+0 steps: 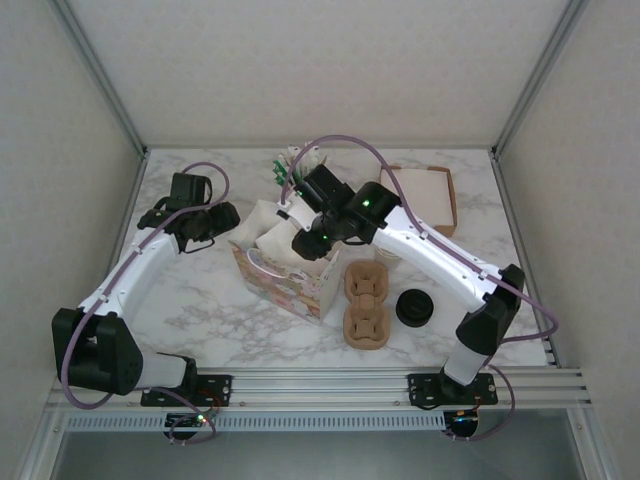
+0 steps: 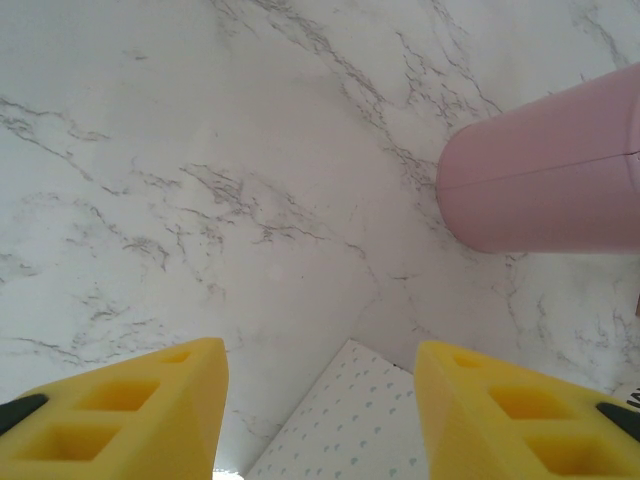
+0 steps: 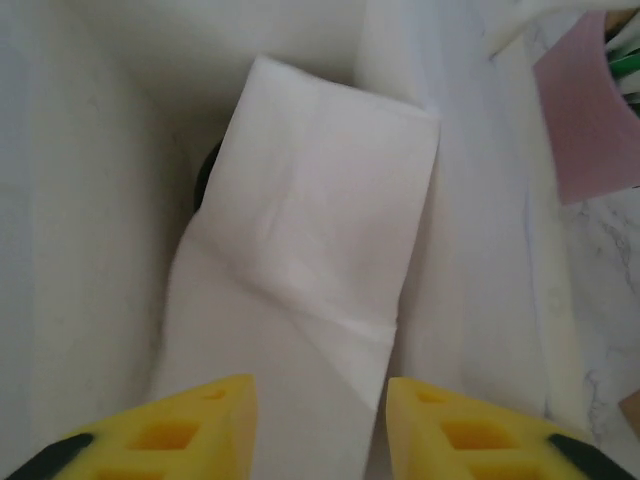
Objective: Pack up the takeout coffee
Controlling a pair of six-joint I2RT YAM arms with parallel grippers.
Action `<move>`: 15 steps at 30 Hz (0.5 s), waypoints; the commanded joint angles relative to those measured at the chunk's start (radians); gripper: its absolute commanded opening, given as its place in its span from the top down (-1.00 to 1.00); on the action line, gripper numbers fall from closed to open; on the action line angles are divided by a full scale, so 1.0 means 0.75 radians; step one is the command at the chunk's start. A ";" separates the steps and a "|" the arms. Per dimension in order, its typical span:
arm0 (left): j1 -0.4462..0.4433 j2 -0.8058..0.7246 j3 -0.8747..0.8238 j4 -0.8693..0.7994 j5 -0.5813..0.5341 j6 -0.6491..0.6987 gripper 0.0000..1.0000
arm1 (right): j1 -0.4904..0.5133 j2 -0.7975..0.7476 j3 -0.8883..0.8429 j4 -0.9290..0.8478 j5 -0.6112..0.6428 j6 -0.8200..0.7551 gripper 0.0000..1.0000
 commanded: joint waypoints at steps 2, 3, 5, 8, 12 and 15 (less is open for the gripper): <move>-0.014 -0.006 -0.012 -0.006 -0.028 0.016 -0.05 | -0.001 -0.162 -0.006 0.105 -0.011 0.036 0.01; -0.014 -0.014 -0.010 -0.007 -0.030 0.021 -0.07 | 0.000 -0.195 -0.023 0.135 -0.007 0.044 0.00; -0.014 -0.039 -0.006 0.000 -0.033 0.033 -0.15 | 0.000 -0.273 -0.078 0.225 0.028 0.063 -0.02; -0.017 -0.105 -0.011 0.049 -0.044 0.063 -0.34 | 0.000 -0.443 -0.233 0.449 0.168 0.097 -0.10; -0.020 -0.212 -0.058 0.156 -0.153 0.121 -0.58 | -0.004 -0.733 -0.562 0.920 0.460 0.084 -0.45; -0.035 -0.308 -0.138 0.284 -0.328 0.176 -1.00 | -0.022 -0.908 -0.802 1.234 0.727 0.024 -0.67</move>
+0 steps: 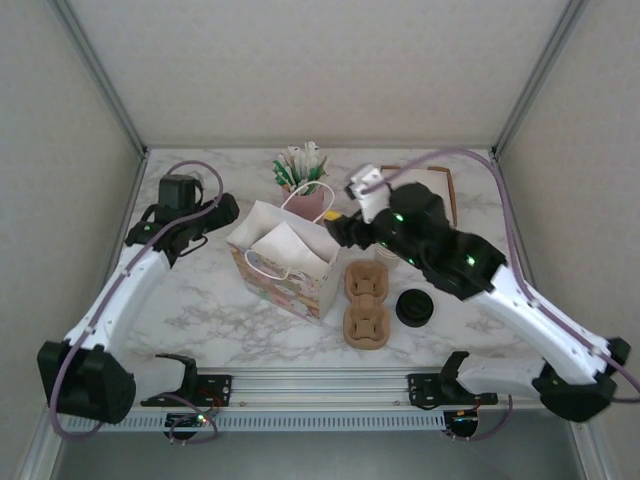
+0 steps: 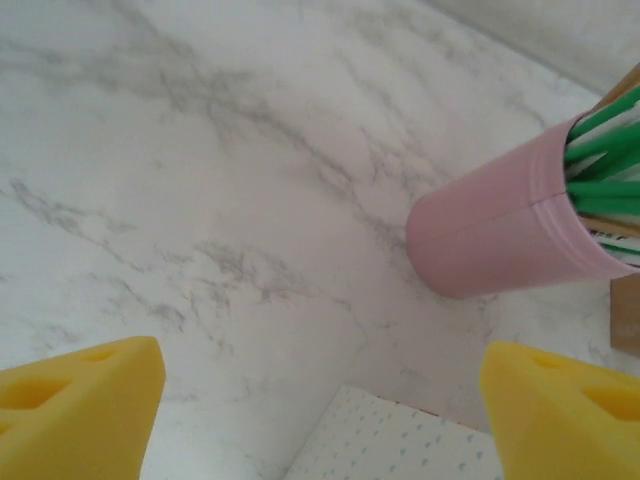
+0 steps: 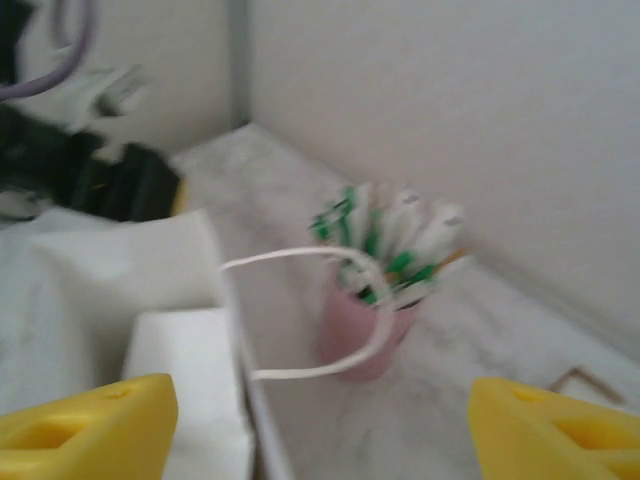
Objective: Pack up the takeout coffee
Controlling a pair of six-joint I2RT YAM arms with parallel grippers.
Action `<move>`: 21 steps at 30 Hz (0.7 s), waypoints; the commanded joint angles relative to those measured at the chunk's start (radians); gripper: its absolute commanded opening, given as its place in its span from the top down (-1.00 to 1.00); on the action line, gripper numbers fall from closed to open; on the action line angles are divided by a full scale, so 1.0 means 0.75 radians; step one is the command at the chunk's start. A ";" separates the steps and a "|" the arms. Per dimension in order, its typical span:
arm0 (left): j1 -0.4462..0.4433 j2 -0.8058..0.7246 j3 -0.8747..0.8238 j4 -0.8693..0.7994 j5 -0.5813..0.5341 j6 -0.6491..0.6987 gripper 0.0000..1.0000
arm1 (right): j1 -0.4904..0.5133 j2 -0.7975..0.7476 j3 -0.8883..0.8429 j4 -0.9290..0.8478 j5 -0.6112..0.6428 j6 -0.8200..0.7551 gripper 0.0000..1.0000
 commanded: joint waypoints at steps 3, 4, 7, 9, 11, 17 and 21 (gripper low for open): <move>-0.041 -0.194 -0.188 0.328 -0.420 0.117 -1.00 | -0.094 -0.219 -0.361 0.693 0.517 -0.136 -0.95; -0.041 -0.216 -0.233 0.388 -0.475 0.129 -1.00 | -0.137 -0.236 -0.403 0.715 0.540 -0.148 -0.98; -0.042 -0.254 -0.347 0.552 -0.665 0.176 -1.00 | -0.350 -0.269 -0.514 0.726 0.549 -0.082 -0.98; -0.040 -0.236 -0.398 0.612 -0.782 0.192 -1.00 | -0.532 -0.289 -0.620 0.766 0.529 0.028 -0.97; -0.031 -0.196 -0.460 0.707 -0.847 0.202 -1.00 | -0.710 -0.291 -0.727 0.803 0.434 0.100 -0.98; 0.090 -0.028 -0.616 0.919 -0.794 0.126 -1.00 | -1.106 -0.179 -1.051 0.992 0.120 0.308 -0.97; 0.178 0.086 -0.658 0.992 -0.747 0.097 -1.00 | -1.205 -0.014 -1.213 1.254 0.009 0.308 -0.98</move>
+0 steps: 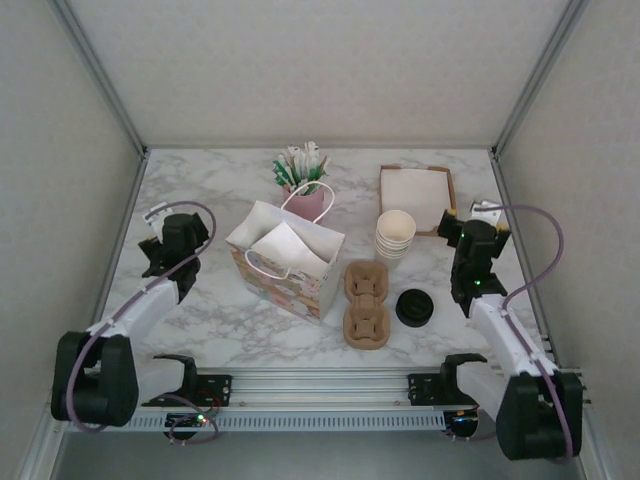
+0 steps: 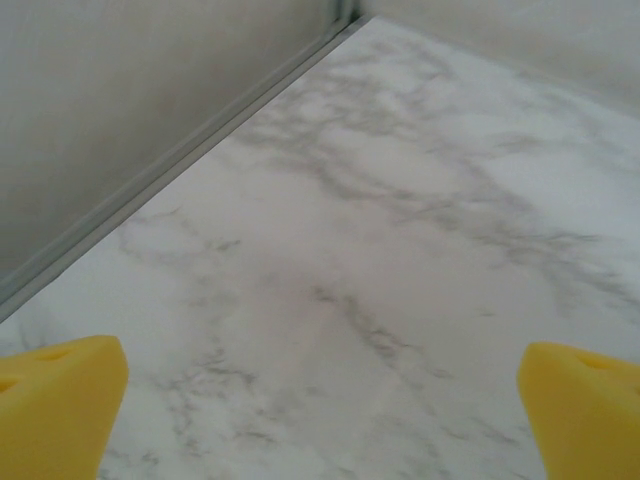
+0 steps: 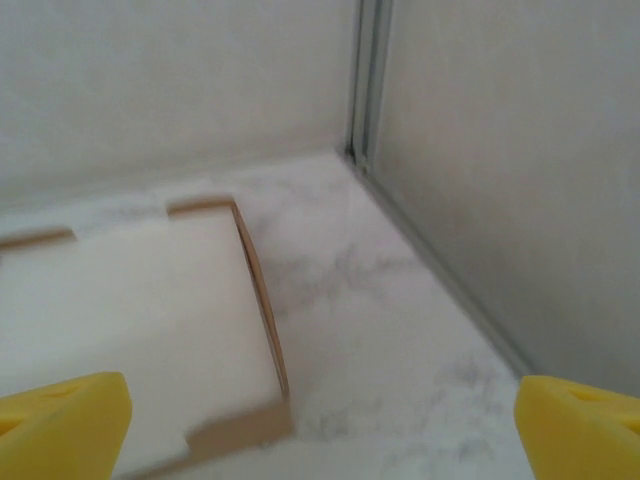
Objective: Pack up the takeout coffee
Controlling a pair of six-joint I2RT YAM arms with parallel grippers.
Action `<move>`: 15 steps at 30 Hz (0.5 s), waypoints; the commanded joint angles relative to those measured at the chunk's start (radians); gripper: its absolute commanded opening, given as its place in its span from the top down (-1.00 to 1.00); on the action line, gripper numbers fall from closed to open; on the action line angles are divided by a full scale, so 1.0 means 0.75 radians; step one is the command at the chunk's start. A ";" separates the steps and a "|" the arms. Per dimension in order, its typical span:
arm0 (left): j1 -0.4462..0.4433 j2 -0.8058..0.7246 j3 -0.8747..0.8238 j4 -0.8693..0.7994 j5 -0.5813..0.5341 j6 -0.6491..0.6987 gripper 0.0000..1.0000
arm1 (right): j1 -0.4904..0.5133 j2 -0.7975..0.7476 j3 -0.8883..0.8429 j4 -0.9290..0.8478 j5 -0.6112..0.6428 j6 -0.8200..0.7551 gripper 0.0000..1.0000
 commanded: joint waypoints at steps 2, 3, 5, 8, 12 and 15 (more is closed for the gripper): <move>0.057 0.104 -0.036 0.205 0.037 0.014 -1.00 | -0.046 0.182 -0.120 0.338 -0.189 0.036 -0.98; 0.057 0.126 -0.040 0.231 0.065 0.048 -1.00 | -0.046 0.220 -0.122 0.360 -0.203 0.024 -0.98; 0.056 0.187 -0.052 0.295 0.093 0.097 -1.00 | -0.049 0.307 -0.134 0.430 -0.241 0.017 -0.98; 0.059 0.256 -0.091 0.430 0.096 0.138 -1.00 | -0.060 0.390 -0.146 0.524 -0.314 0.022 -0.98; 0.060 0.277 -0.108 0.528 0.158 0.212 -1.00 | -0.062 0.506 -0.164 0.629 -0.350 0.007 -0.97; 0.067 0.330 -0.178 0.729 0.166 0.225 -1.00 | -0.060 0.562 -0.180 0.721 -0.412 -0.010 -0.97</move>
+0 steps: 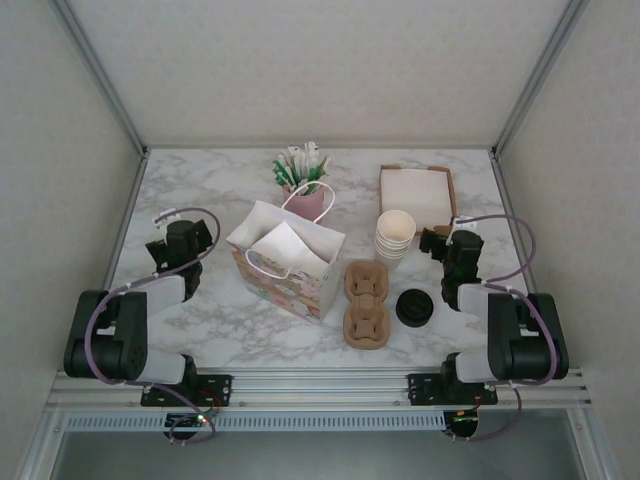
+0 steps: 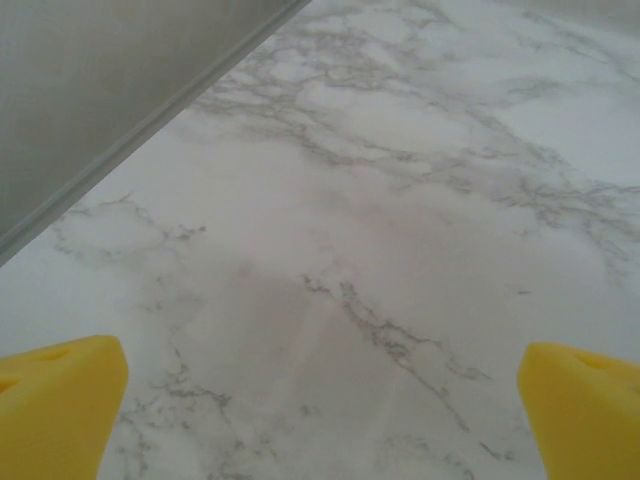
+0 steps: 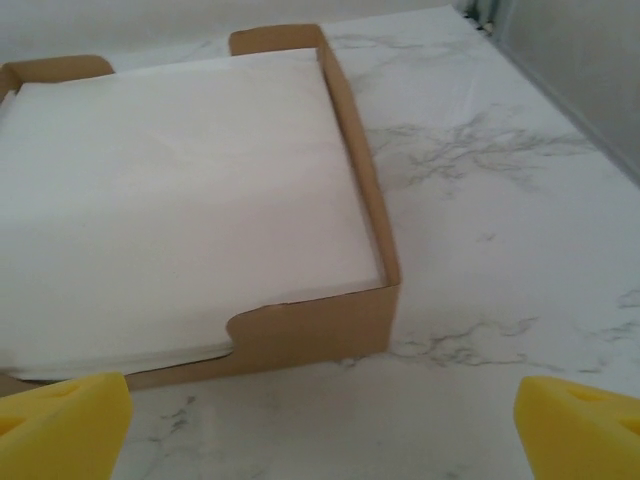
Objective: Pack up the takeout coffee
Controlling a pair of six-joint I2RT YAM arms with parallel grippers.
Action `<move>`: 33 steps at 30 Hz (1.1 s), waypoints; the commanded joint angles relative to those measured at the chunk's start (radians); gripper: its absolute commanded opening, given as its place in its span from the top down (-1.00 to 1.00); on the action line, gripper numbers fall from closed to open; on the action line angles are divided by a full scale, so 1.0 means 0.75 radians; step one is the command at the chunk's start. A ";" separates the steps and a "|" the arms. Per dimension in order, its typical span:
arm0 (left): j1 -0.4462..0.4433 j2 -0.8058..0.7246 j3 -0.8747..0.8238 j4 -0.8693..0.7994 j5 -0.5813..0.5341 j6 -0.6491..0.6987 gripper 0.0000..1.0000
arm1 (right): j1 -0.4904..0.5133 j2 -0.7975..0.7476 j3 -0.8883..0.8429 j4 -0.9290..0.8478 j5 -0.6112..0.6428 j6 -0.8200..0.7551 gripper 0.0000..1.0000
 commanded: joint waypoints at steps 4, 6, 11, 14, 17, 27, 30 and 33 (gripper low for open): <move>0.005 0.081 -0.062 0.273 0.183 0.122 -1.00 | -0.008 0.092 -0.035 0.219 -0.115 -0.027 -0.97; 0.002 0.166 -0.127 0.475 0.262 0.164 -1.00 | -0.007 0.162 -0.069 0.364 -0.105 -0.025 -0.98; -0.006 0.157 -0.126 0.474 0.192 0.143 -1.00 | 0.012 0.151 -0.031 0.268 -0.049 -0.025 -0.98; -0.009 0.152 -0.122 0.455 0.187 0.141 -1.00 | 0.034 0.153 -0.017 0.243 0.002 -0.035 -0.98; -0.011 0.155 -0.123 0.465 0.183 0.145 -1.00 | 0.060 0.159 -0.005 0.233 0.046 -0.053 -0.98; -0.014 0.155 -0.123 0.461 0.180 0.147 -1.00 | 0.073 0.161 0.005 0.218 0.055 -0.069 -0.98; -0.015 0.154 -0.123 0.461 0.181 0.147 -1.00 | 0.072 0.163 0.005 0.219 0.045 -0.070 -0.98; -0.013 0.154 -0.123 0.460 0.181 0.147 -1.00 | 0.074 0.163 0.004 0.220 0.045 -0.071 -0.97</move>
